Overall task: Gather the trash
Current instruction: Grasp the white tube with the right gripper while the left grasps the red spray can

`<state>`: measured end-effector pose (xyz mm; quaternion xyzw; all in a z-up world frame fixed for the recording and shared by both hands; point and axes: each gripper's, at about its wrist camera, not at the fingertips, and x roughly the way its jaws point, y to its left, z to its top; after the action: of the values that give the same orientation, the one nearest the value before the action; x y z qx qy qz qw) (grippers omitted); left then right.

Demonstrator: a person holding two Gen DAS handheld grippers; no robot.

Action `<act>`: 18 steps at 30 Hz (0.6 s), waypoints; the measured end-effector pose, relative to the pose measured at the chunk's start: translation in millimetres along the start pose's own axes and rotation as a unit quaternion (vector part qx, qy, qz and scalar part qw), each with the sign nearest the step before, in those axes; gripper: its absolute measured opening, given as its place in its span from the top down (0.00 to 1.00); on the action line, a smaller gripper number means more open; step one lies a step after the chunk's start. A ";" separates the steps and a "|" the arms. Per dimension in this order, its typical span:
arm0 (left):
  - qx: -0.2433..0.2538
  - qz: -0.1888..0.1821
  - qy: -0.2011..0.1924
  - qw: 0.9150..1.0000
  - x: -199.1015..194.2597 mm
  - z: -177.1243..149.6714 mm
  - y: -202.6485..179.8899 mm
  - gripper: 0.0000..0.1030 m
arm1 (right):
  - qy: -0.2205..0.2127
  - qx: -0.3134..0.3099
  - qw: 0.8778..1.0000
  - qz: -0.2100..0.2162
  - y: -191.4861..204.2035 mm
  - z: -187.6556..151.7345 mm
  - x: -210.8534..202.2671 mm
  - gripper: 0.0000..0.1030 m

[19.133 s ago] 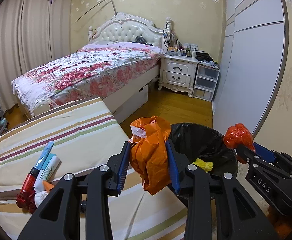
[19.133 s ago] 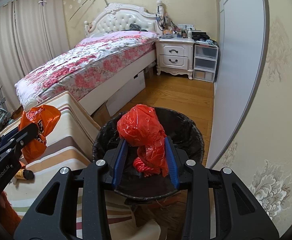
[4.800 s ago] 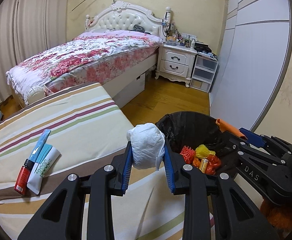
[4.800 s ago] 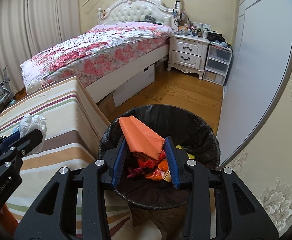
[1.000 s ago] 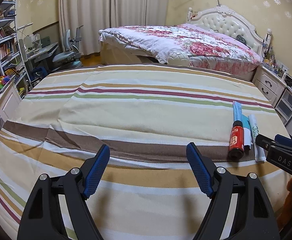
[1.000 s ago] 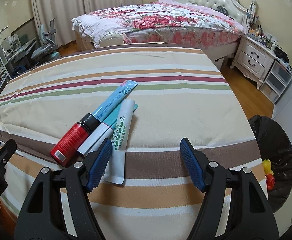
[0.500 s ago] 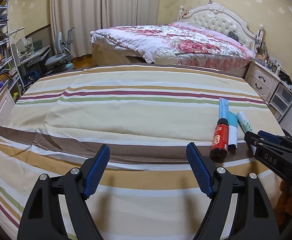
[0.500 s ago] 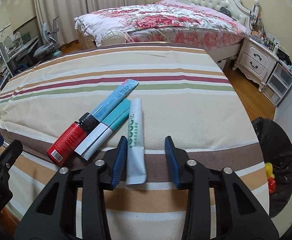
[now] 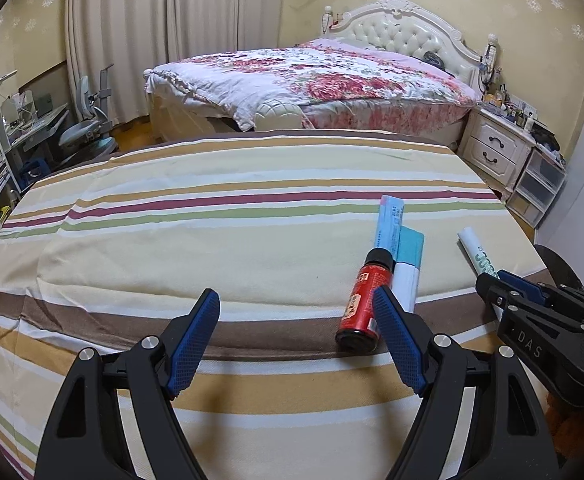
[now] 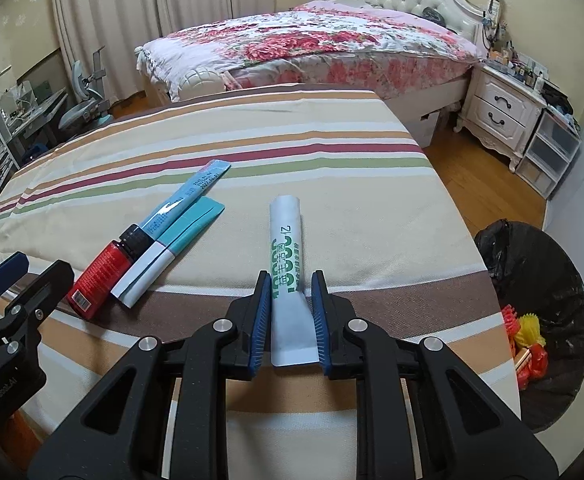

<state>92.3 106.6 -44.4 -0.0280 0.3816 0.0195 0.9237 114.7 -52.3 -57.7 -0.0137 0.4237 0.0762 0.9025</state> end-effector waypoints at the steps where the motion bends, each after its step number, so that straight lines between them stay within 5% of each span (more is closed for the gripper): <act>1: 0.003 -0.002 0.003 1.000 2.7 1.1 -2.0 0.26 | -0.001 -0.001 1.000 -0.001 0.3 -0.3 0.2 0.81; 11: 0.012 -0.017 0.034 0.999 22.9 2.0 -7.8 0.27 | -0.009 -0.006 1.000 -0.004 1.3 -3.0 0.1 0.81; 18: 0.025 -0.040 0.043 0.998 26.0 -0.7 -11.7 0.57 | -0.010 -0.010 1.000 -0.005 3.4 -2.6 0.1 0.79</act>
<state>110.9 95.3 -62.8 -0.0212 0.4201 -0.0277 0.9068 112.2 -49.1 -59.3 -0.0240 0.4138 0.0757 0.9069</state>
